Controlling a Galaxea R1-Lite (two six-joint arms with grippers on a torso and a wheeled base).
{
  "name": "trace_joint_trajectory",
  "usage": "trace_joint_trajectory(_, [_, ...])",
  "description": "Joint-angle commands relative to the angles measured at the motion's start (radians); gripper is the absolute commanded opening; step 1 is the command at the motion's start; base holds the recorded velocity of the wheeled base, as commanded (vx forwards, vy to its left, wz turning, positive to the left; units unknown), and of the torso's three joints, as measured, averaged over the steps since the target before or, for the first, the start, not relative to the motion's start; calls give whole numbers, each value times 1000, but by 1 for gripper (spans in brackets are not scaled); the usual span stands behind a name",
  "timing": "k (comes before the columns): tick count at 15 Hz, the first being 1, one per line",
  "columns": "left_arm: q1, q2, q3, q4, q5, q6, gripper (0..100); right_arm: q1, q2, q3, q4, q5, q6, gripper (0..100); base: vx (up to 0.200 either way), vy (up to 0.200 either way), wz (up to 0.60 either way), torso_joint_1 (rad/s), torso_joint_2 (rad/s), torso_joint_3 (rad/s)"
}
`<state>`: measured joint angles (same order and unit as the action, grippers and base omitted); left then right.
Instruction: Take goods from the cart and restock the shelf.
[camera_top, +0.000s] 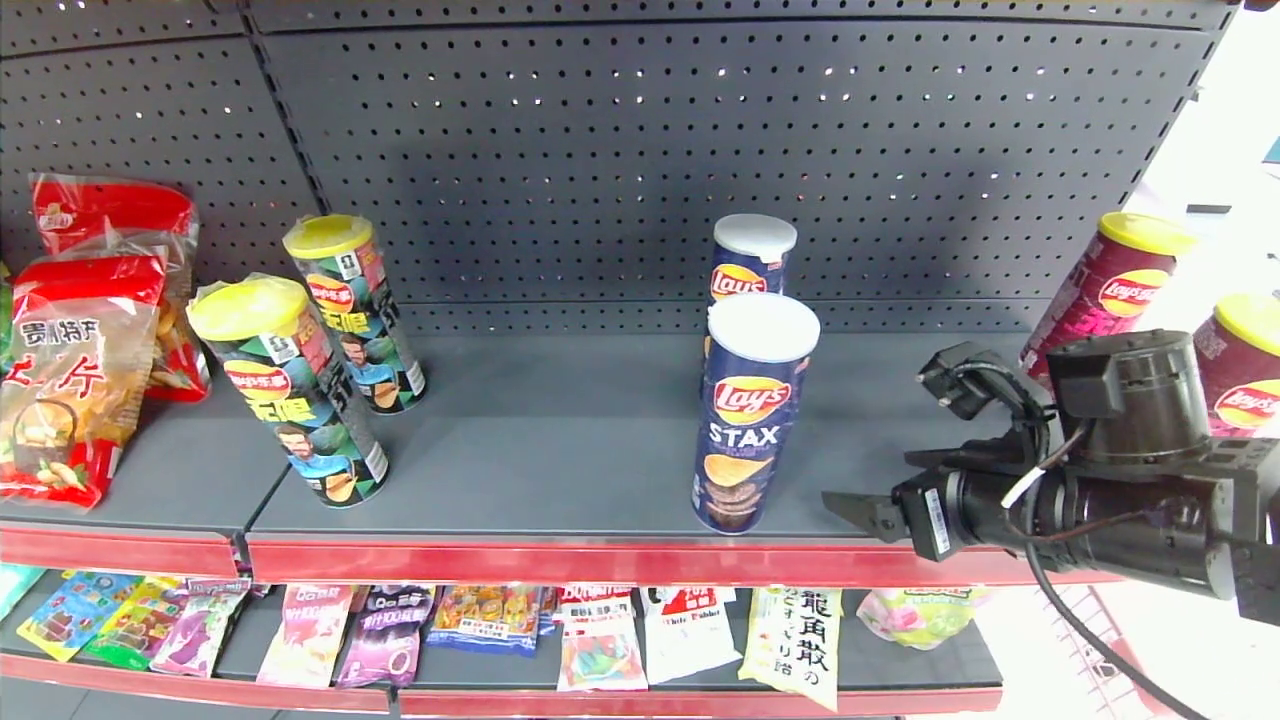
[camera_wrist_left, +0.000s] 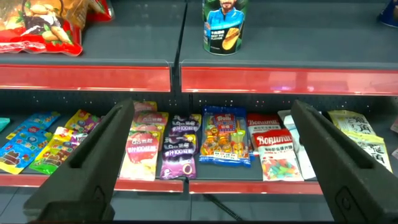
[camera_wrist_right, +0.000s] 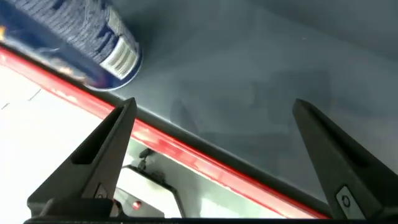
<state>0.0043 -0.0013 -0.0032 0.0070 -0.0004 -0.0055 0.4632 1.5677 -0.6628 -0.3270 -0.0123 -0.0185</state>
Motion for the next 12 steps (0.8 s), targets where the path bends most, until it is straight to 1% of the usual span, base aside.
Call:
trace_joint_trajectory(1, [0,1,0,-1,0,-1,100,14,14,-9,-3,0,-1,100,0,0,0,0,0,0])
trace_joint_trajectory(5, [0,1,0,1,0,-1,100,68,25,-9,-18,2,-9,100,0,0,0,0,0,0])
trace_joint_trajectory(9, [0,1,0,-1,0,-1,100,75,40,-3,-18,2,-49,100,0,0,0,0,0,0])
trace_joint_trajectory(12, [0,1,0,1,0,-1,100,95,75,-5,-72,2,-63,100,0,0,0,0,0,0])
